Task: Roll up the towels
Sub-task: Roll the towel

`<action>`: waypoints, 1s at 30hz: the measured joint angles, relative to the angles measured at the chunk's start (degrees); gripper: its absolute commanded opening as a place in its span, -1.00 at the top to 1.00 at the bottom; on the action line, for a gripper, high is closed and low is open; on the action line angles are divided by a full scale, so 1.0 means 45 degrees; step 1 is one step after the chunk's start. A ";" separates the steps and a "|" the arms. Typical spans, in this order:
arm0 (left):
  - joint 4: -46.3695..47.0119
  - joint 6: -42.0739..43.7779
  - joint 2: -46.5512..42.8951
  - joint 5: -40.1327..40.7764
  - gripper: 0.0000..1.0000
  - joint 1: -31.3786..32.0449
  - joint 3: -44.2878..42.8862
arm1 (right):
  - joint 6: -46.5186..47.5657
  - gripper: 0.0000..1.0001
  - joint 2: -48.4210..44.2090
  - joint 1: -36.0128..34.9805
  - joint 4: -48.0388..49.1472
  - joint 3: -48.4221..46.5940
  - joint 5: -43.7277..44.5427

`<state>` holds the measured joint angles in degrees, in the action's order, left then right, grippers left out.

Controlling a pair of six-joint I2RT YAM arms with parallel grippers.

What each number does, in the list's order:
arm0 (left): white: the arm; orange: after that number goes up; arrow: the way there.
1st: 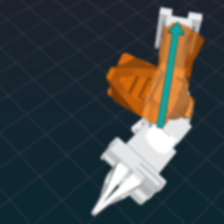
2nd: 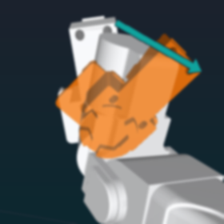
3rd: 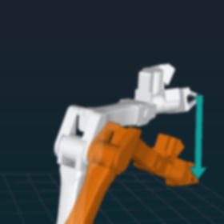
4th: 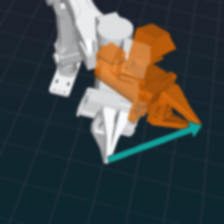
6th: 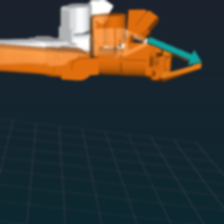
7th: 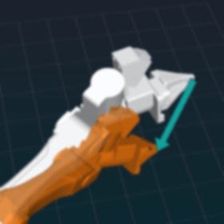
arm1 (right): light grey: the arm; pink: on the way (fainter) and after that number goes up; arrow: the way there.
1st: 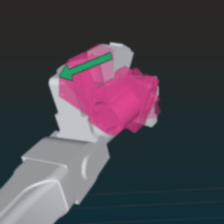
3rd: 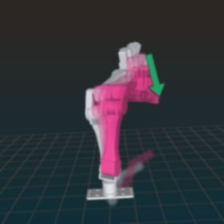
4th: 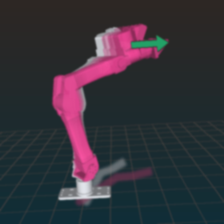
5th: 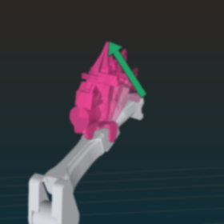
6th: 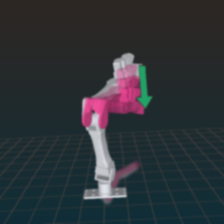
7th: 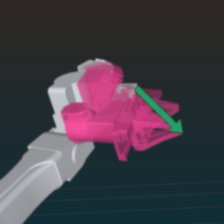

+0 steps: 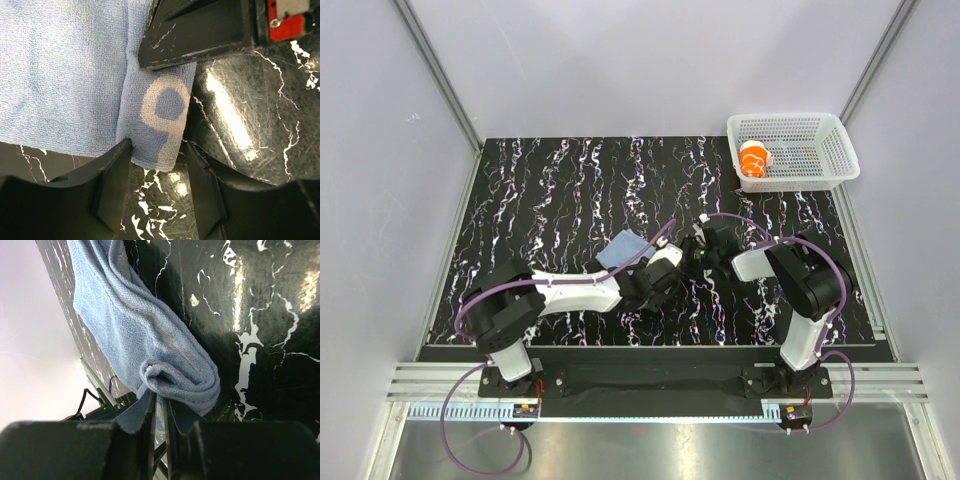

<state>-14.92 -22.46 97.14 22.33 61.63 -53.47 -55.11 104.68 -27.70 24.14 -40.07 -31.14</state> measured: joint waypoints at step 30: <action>0.1598 0.0529 0.0029 0.0034 0.89 -0.0010 0.0622 | 0.0874 0.59 0.0607 0.0918 -0.1656 -0.1258 -0.1195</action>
<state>-7.73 -20.08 97.27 22.48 61.58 -50.68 -51.18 107.42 -23.57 16.69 -45.74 -36.51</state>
